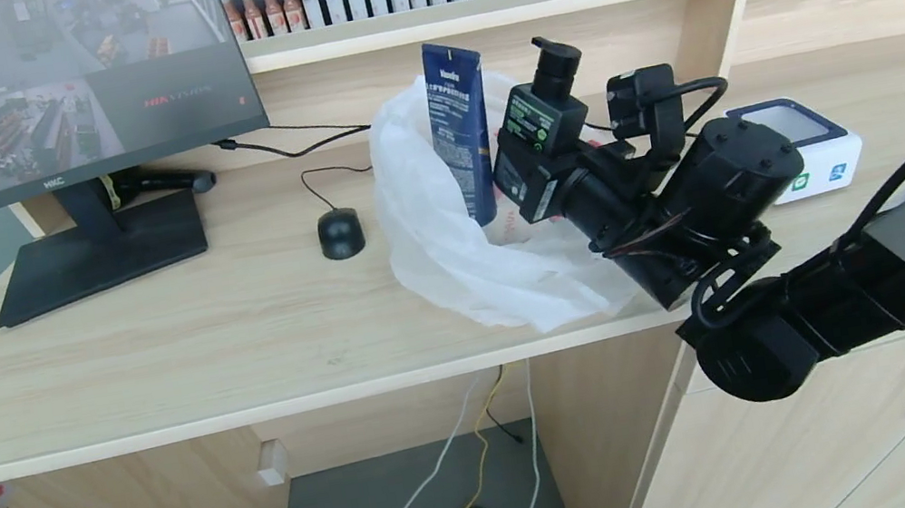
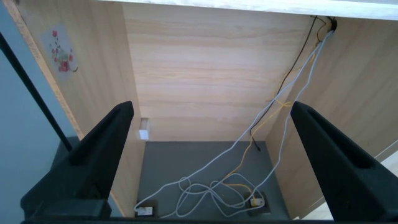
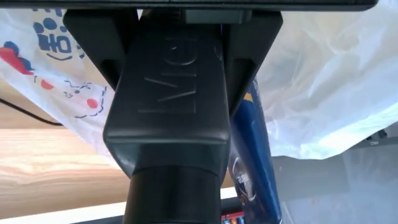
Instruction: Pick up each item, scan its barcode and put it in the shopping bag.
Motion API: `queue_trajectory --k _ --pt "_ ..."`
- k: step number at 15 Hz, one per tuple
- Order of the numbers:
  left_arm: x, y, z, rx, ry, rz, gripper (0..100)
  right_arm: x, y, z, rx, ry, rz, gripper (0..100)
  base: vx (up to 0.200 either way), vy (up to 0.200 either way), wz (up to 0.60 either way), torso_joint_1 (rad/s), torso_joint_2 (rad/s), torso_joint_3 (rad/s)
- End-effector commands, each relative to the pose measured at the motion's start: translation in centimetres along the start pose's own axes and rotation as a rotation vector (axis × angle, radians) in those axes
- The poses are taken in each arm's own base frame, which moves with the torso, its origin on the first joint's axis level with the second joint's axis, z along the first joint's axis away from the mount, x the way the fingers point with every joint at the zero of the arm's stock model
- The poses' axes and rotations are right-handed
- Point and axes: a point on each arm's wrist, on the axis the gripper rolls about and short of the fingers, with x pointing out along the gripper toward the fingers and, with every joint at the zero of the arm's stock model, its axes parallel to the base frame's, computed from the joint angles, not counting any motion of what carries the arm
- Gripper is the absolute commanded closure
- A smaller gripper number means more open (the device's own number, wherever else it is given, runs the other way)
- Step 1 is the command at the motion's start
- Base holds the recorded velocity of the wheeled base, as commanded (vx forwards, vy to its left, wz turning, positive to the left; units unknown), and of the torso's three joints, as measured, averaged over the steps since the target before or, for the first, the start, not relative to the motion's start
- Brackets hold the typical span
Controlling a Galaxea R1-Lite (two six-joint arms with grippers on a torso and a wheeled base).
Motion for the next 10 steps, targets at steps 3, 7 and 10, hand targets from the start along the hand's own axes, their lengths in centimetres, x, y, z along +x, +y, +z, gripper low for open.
queue_trajectory --k 3,7,10 --pt "0.0 0.0 0.0 0.002 0.000 0.000 0 -0.3 -0.1 -1.7 -0.009 0.040 -0.003 100 0.000 0.000 0.00 0.000 0.00 0.000" --pt "0.0 0.0 0.0 0.002 0.000 0.000 0 -2.6 -0.7 -2.4 -0.047 0.104 -0.008 100 0.000 0.000 0.00 0.000 0.00 0.000" --pt "0.0 0.0 0.0 0.002 0.000 -0.001 0 -3.1 -1.5 -2.1 -0.057 0.113 -0.025 100 0.000 0.000 0.00 0.000 0.00 0.000"
